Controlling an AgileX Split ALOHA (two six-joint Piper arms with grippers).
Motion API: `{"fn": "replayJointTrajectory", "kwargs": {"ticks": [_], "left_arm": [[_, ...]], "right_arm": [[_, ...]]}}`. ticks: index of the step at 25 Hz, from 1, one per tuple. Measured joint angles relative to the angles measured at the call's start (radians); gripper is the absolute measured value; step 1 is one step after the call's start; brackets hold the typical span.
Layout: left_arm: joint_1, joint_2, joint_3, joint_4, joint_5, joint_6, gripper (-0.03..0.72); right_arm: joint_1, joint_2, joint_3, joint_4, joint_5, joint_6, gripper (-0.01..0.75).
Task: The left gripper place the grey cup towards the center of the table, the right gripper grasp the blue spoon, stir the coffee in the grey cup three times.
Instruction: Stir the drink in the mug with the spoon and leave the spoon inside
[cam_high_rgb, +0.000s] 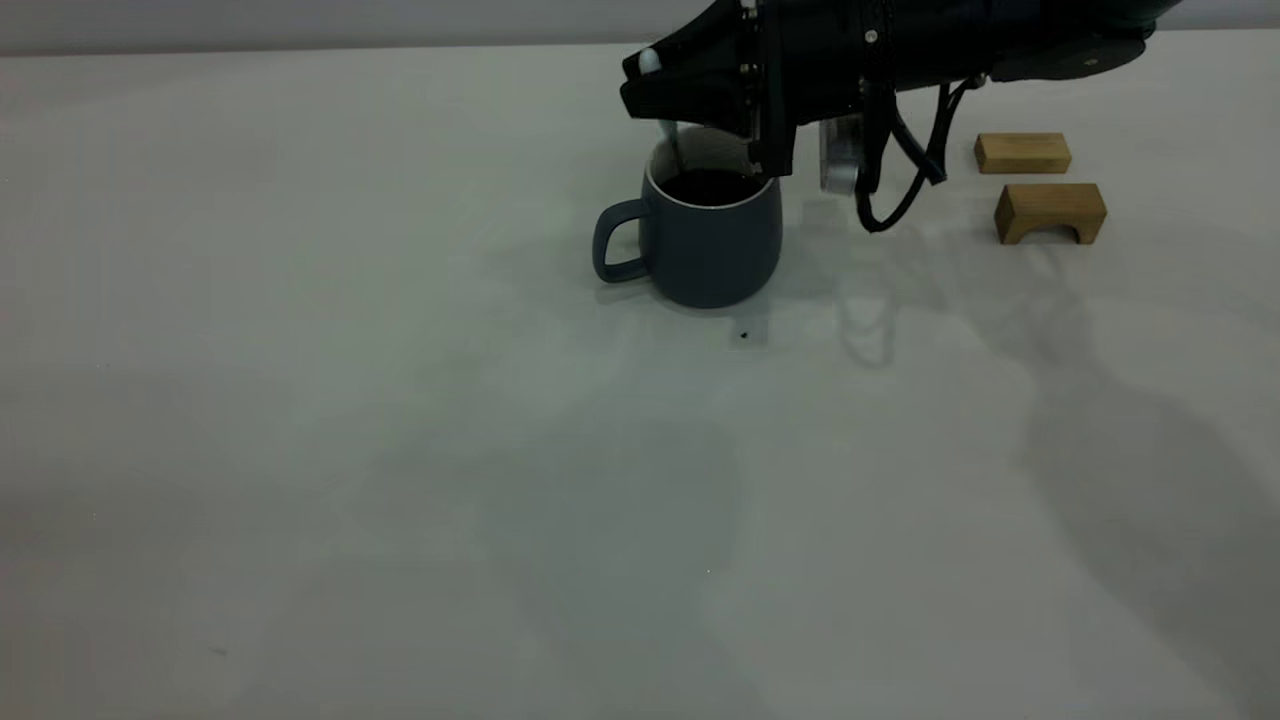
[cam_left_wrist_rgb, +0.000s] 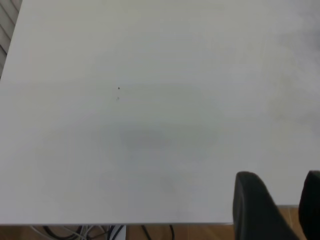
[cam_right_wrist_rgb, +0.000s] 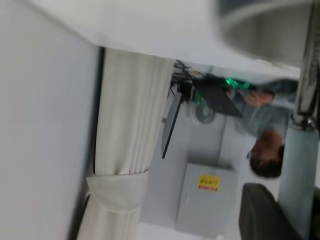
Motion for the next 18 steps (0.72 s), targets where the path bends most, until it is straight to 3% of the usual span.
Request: {"fn": "replayJointTrajectory", "kwargs": {"ticks": [7, 12, 18], "left_arm": [[0.000, 0.000, 0.000, 0.000, 0.000, 0.000, 0.297], [0.000, 0.000, 0.000, 0.000, 0.000, 0.000, 0.297], [0.000, 0.000, 0.000, 0.000, 0.000, 0.000, 0.297]], "right_arm": [[-0.041, 0.000, 0.000, -0.091, 0.005, -0.034, 0.141], [-0.074, -0.031, 0.000, -0.204, 0.015, 0.154, 0.141], [-0.063, -0.034, 0.000, -0.226, 0.066, 0.389, 0.141]]}}
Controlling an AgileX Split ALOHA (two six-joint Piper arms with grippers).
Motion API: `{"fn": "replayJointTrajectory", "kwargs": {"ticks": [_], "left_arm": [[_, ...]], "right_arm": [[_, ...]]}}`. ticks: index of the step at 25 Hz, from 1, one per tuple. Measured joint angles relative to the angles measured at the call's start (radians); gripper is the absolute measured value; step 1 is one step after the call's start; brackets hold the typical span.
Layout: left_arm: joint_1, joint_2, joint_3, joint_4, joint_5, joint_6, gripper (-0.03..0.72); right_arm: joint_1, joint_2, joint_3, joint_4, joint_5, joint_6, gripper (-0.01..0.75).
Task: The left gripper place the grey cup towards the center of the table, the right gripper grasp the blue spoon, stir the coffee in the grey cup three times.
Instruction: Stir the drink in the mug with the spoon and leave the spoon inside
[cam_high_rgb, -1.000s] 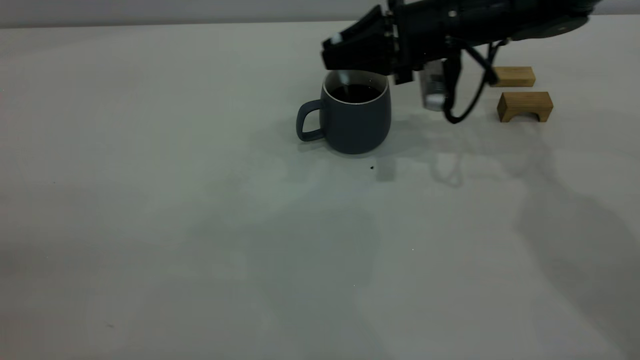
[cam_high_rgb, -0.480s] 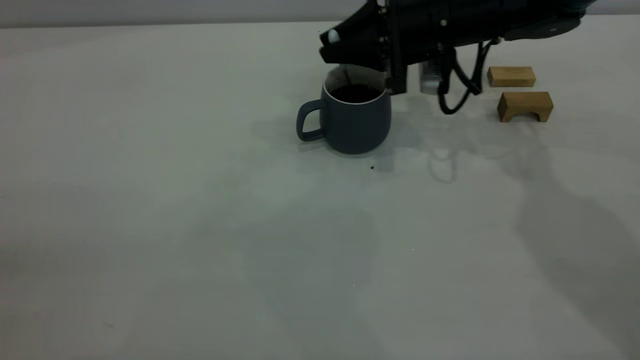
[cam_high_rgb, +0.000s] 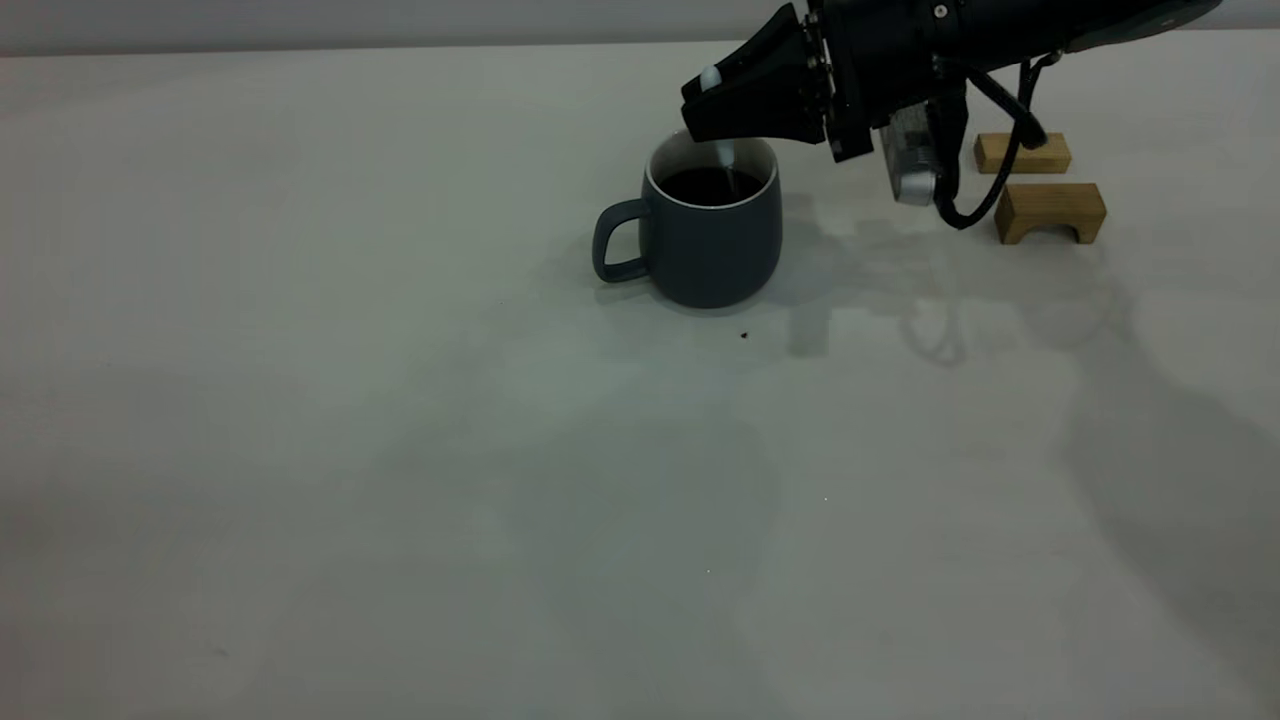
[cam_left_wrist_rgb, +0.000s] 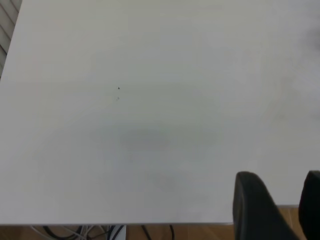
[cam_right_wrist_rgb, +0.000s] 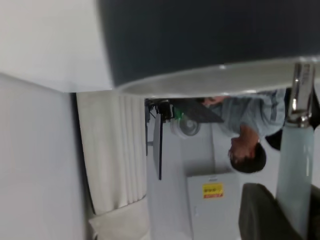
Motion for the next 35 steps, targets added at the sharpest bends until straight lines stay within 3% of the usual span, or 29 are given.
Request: {"fn": "replayJointTrajectory", "kwargs": {"ticks": [5, 14, 35], "left_arm": [[0.000, 0.000, 0.000, 0.000, 0.000, 0.000, 0.297], [0.000, 0.000, 0.000, 0.000, 0.000, 0.000, 0.297], [0.000, 0.000, 0.000, 0.000, 0.000, 0.000, 0.297]], "right_arm": [[0.042, 0.000, 0.000, 0.084, -0.015, -0.043, 0.141], [0.061, 0.000, 0.000, 0.194, -0.112, -0.353, 0.141], [0.002, 0.000, 0.000, 0.043, -0.085, -0.372, 0.141]]}}
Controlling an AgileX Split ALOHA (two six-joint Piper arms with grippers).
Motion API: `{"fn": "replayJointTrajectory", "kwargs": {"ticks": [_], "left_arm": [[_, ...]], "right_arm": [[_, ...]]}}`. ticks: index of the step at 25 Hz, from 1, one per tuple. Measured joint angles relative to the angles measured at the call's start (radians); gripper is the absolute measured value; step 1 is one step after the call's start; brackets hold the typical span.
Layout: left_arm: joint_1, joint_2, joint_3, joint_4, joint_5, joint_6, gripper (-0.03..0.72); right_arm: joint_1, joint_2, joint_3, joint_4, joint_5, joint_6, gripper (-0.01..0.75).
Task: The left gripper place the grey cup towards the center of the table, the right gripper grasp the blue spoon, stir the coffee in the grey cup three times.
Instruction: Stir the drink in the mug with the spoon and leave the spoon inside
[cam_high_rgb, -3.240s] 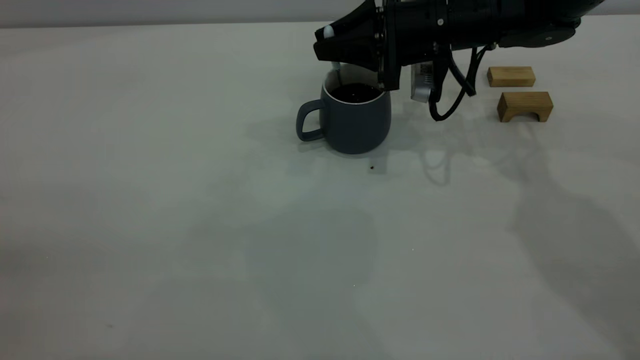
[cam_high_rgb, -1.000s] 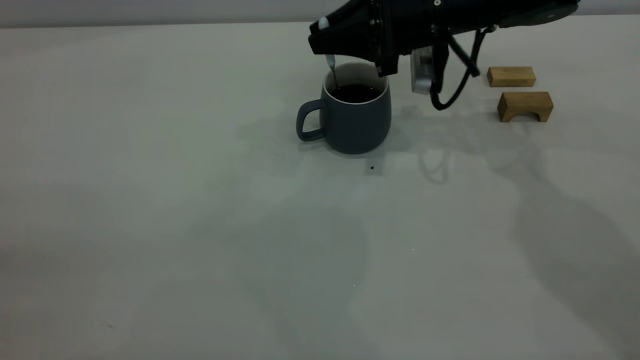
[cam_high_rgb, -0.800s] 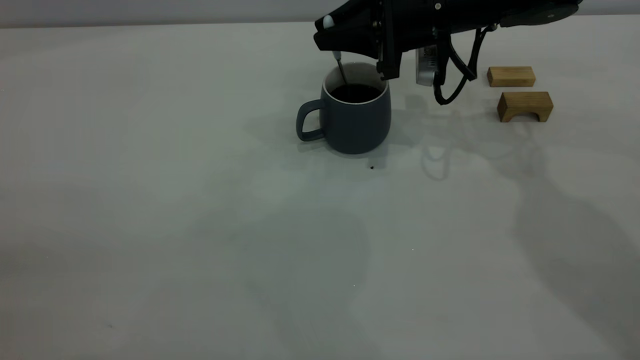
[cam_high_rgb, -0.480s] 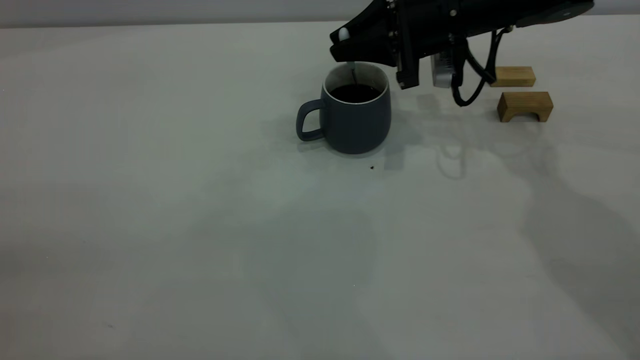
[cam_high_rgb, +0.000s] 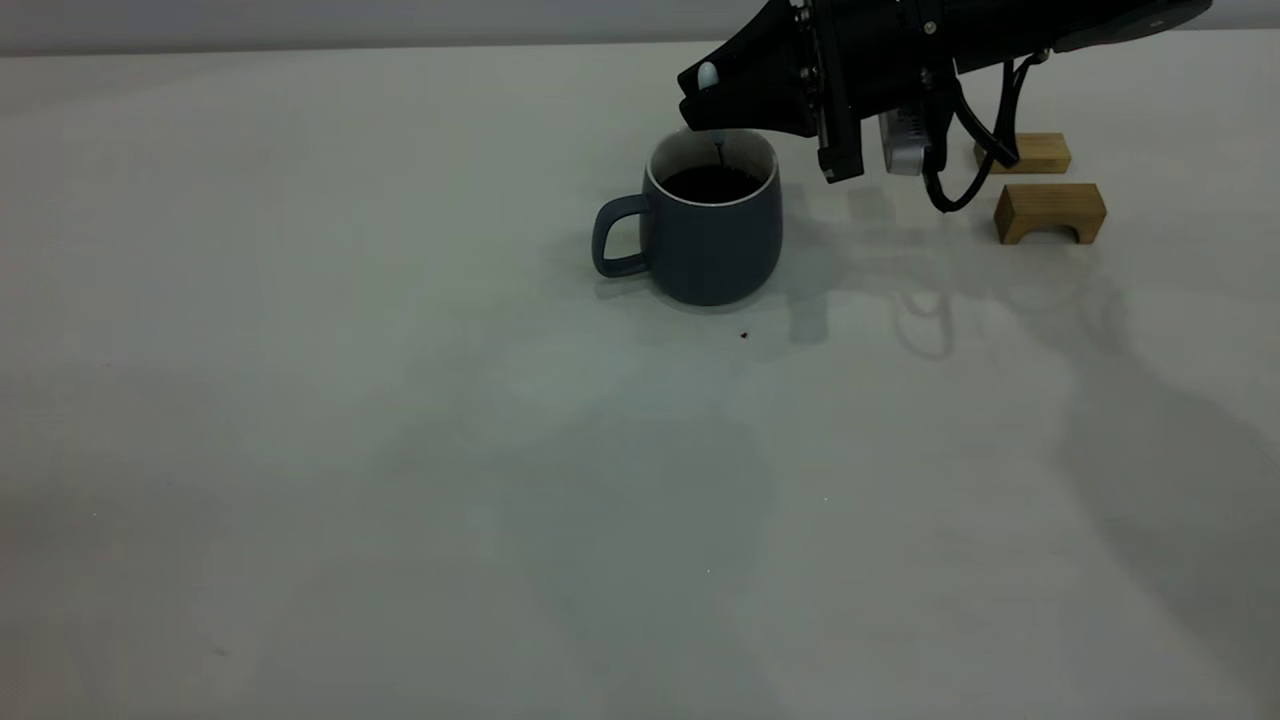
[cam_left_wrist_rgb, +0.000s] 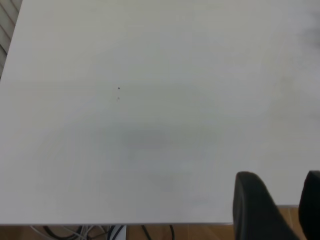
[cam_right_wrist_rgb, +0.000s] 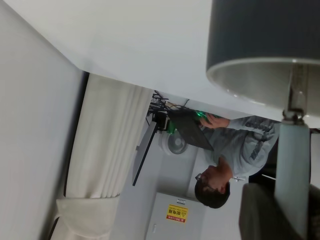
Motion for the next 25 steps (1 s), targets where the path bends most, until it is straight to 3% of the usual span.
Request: {"fn": "replayJointTrajectory", "kwargs": {"ticks": [5, 12, 21, 25], "left_arm": [[0.000, 0.000, 0.000, 0.000, 0.000, 0.000, 0.297], [0.000, 0.000, 0.000, 0.000, 0.000, 0.000, 0.297], [0.000, 0.000, 0.000, 0.000, 0.000, 0.000, 0.297], [0.000, 0.000, 0.000, 0.000, 0.000, 0.000, 0.297]], "right_arm": [[-0.002, 0.000, 0.000, -0.019, 0.003, -0.001, 0.186], [-0.002, 0.000, 0.001, -0.064, 0.005, -0.001, 0.387], [-0.002, -0.004, 0.001, -0.115, 0.093, -0.008, 0.611], [-0.002, -0.049, 0.001, -0.214, 0.115, -0.008, 0.665]]}}
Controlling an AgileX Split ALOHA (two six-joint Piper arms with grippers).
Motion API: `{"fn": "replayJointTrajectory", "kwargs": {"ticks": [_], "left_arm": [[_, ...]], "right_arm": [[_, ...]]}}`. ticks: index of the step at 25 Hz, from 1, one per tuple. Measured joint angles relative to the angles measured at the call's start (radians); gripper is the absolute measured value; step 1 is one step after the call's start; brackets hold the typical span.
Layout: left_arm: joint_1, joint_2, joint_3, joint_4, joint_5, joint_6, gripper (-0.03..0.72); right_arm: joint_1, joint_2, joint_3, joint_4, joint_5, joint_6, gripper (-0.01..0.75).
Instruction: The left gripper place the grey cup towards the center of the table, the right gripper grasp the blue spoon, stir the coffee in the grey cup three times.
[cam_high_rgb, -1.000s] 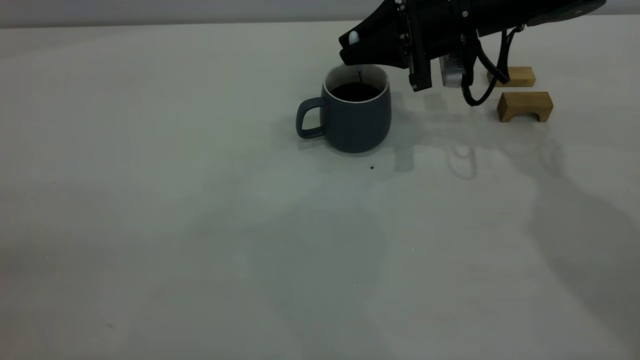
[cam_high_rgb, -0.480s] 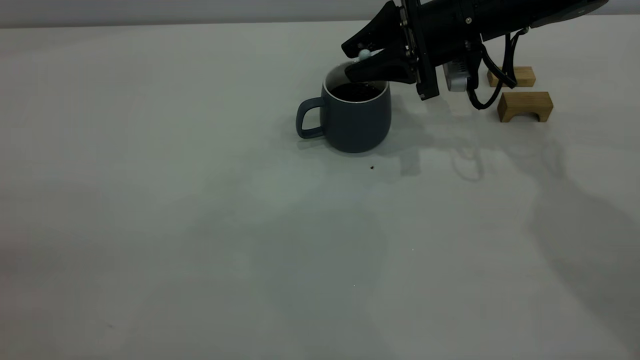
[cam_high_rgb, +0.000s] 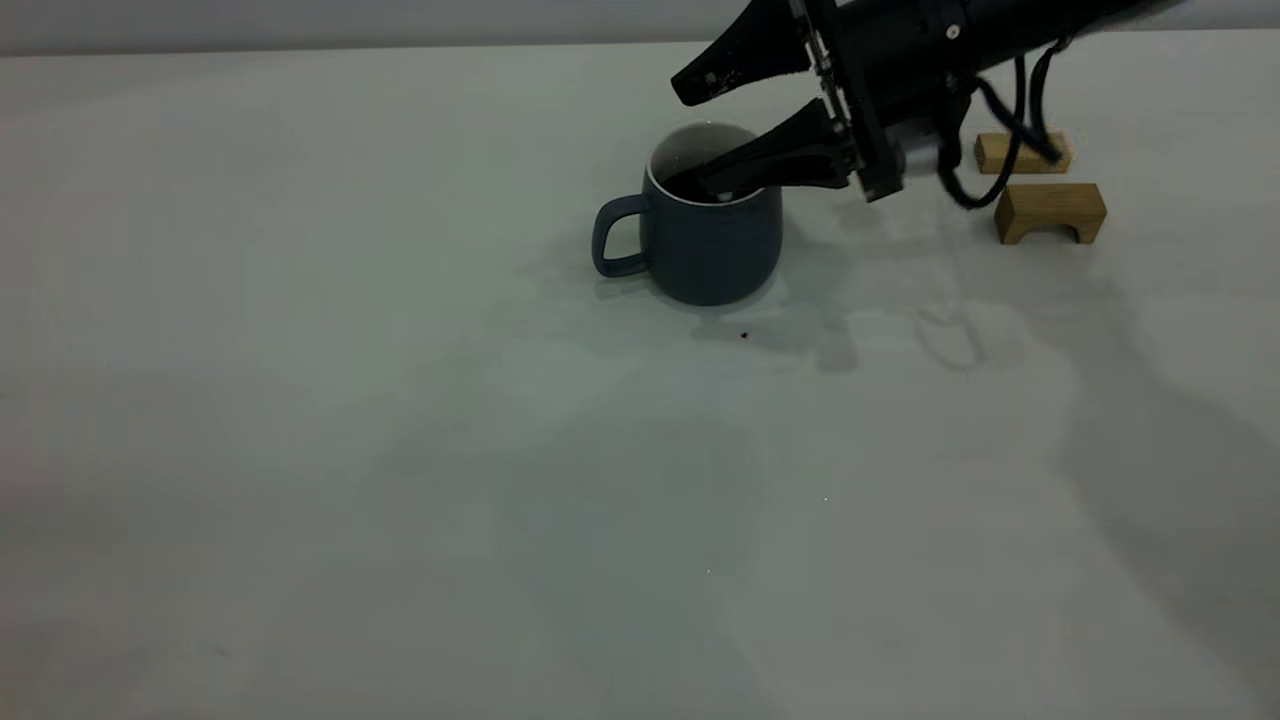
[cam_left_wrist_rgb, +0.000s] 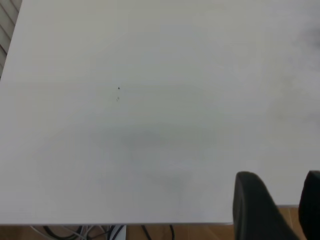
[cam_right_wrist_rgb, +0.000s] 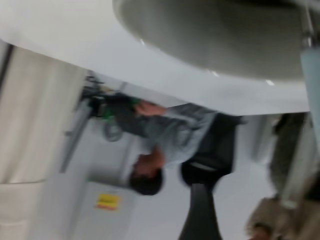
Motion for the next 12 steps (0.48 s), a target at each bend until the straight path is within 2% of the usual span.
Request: {"fn": "replayJointTrajectory", "kwargs": {"ticks": [6, 9, 12], "left_arm": [[0.000, 0.000, 0.000, 0.000, 0.000, 0.000, 0.297], [0.000, 0.000, 0.000, 0.000, 0.000, 0.000, 0.297], [0.000, 0.000, 0.000, 0.000, 0.000, 0.000, 0.297]], "right_arm": [[0.000, -0.156, 0.001, -0.292, 0.019, -0.001, 0.659], [0.000, -0.253, 0.002, -0.468, 0.025, -0.001, 0.620], [0.000, -0.368, 0.003, -0.643, 0.036, -0.001, 0.550]]}}
